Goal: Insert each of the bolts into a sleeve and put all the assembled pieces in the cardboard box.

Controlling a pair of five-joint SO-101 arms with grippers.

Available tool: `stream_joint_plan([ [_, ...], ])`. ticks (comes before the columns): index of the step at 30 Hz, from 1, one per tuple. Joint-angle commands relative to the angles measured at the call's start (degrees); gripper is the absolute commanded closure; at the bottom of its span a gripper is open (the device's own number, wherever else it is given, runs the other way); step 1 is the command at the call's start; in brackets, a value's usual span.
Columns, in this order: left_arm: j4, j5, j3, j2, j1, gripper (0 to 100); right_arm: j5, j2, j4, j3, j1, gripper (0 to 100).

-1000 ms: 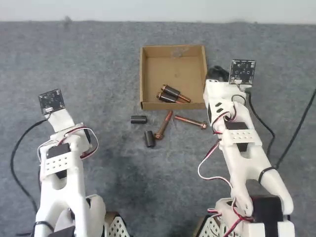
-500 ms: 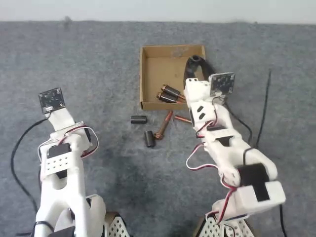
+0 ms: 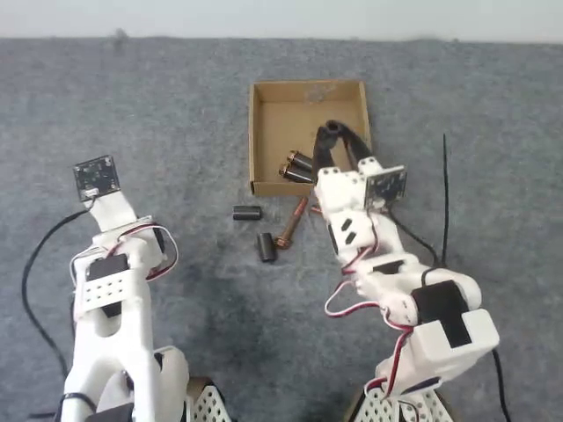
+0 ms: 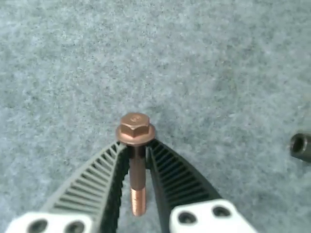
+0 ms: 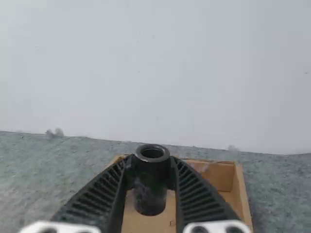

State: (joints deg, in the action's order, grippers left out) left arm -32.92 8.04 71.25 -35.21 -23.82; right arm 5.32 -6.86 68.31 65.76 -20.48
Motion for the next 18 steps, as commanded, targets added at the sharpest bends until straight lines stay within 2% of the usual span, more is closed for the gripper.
stream_joint_plan([
  [1, 2.0, 0.3, -0.5, -2.5, 0.4, 99, 0.4, 0.9, 5.0, 3.0, -1.3, 95.0],
  [7, 2.0, 0.3, -0.5, -2.5, 0.4, 99, 0.4, 0.8, 10.8, 9.6, -2.0, 95.0],
  [18, 2.0, 0.3, -0.5, -2.5, 0.7, 99, 0.4, 0.3, 11.1, 16.4, -3.0, 95.0],
])
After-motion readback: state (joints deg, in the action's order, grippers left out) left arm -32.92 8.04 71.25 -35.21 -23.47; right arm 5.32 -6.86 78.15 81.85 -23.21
